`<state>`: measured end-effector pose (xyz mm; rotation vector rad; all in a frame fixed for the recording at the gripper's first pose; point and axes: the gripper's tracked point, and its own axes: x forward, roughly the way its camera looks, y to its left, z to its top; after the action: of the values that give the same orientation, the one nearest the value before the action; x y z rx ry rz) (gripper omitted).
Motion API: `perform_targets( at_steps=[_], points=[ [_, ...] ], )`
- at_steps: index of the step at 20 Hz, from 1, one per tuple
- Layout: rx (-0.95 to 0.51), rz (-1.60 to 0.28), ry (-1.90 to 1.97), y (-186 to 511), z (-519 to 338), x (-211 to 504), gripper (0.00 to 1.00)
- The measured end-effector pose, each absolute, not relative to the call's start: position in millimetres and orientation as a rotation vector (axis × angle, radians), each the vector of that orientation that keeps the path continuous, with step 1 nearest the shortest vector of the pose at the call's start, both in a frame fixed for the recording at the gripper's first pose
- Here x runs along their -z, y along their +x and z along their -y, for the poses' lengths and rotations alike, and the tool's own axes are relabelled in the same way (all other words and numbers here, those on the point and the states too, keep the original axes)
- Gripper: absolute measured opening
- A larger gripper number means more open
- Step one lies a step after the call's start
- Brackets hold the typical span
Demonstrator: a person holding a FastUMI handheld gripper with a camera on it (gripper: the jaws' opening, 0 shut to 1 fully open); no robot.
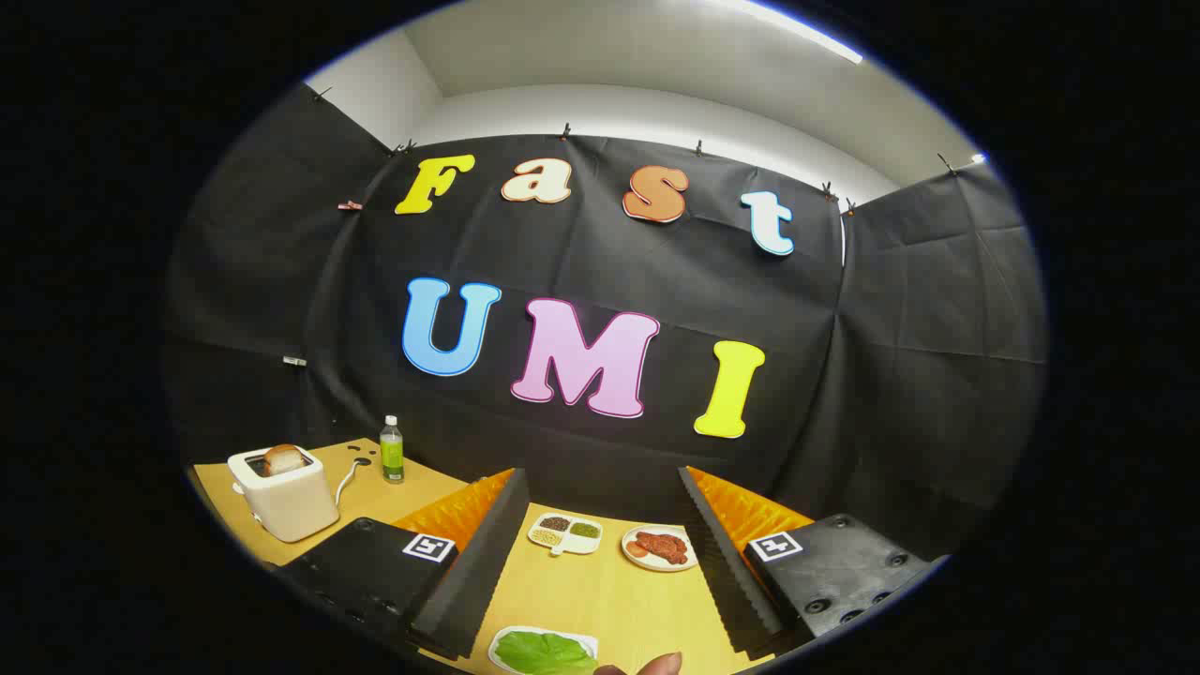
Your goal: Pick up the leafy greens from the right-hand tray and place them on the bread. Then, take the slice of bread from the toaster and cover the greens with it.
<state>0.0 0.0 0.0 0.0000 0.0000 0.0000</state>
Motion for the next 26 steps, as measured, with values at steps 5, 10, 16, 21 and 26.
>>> perform_targets(
  at_steps=[5,10,16,21,26],
  points=[
    [-0.014,-0.013,0.001,1.7,5.5,3.6,0.97],
    [-0.044,-0.007,-0.010,-3.7,1.1,-0.4,0.97],
    [-0.082,-0.015,-0.014,-12.3,-4.5,-1.0,0.97],
    [-0.124,-0.020,-0.017,-15.6,-7.1,3.9,0.97],
    [-0.214,-0.106,-0.029,-12.8,-18.8,33.7,0.97]
  ],
)
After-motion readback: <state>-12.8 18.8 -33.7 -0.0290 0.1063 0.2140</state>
